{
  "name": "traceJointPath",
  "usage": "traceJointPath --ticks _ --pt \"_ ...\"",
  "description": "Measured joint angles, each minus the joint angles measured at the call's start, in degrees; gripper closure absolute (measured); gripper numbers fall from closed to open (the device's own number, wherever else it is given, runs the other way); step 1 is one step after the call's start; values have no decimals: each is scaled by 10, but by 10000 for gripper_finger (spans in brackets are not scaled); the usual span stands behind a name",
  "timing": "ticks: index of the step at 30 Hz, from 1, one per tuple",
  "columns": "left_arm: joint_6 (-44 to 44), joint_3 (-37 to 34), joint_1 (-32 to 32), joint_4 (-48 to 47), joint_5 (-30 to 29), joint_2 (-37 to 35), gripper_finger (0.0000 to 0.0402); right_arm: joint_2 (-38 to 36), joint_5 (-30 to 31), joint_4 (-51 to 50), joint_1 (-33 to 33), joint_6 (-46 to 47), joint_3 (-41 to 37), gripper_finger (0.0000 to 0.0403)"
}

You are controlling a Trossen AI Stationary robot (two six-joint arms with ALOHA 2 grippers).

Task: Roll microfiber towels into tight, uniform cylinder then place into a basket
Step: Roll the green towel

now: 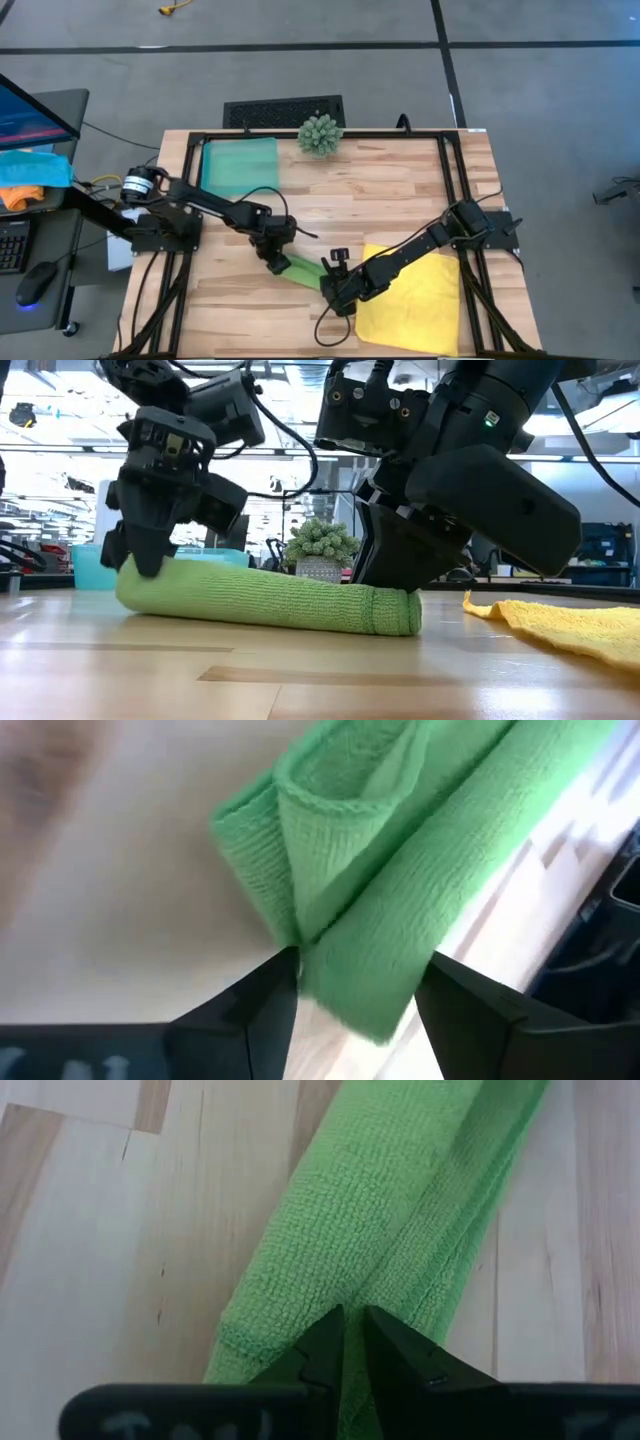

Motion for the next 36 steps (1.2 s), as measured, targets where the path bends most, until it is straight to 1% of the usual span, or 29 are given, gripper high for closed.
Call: traceJointPath --ticks 2,4,6,9,13,15,17,20,25,27,31,36 --pt "9 0 -2 -22 -20 -23 220 0 0 0 -1 -4 0 334" --pt "21 0 -8 -53 -54 -47 221 0 0 0 -1 -8 0 334" --pt "28 0 -19 -76 -98 -76 221 0 0 0 -1 -9 0 334" --pt "43 1 -47 -85 -167 -121 221 0 0 0 -1 -9 0 334" --pt "88 2 -110 -66 -274 -167 222 0 0 0 -1 -9 -1 334" --pt "118 2 -146 -47 -316 -172 222 0 0 0 -1 -9 -1 334" --pt "136 2 -177 -27 -344 -164 222 0 0 0 -1 -8 -1 334" --pt "139 3 -204 6 -361 -131 222 0 0 0 -1 -8 -1 334" --pt "155 3 -213 60 -362 -73 222 0 0 0 -1 -8 -1 334" --pt "160 3 -209 75 -360 -53 222 0 0 0 -1 -8 -1 334" --pt "165 3 -194 77 -347 -28 222 0 0 0 -1 -8 -1 334" --pt "160 3 -170 79 -356 -24 222 0 0 0 -1 -8 -1 334"
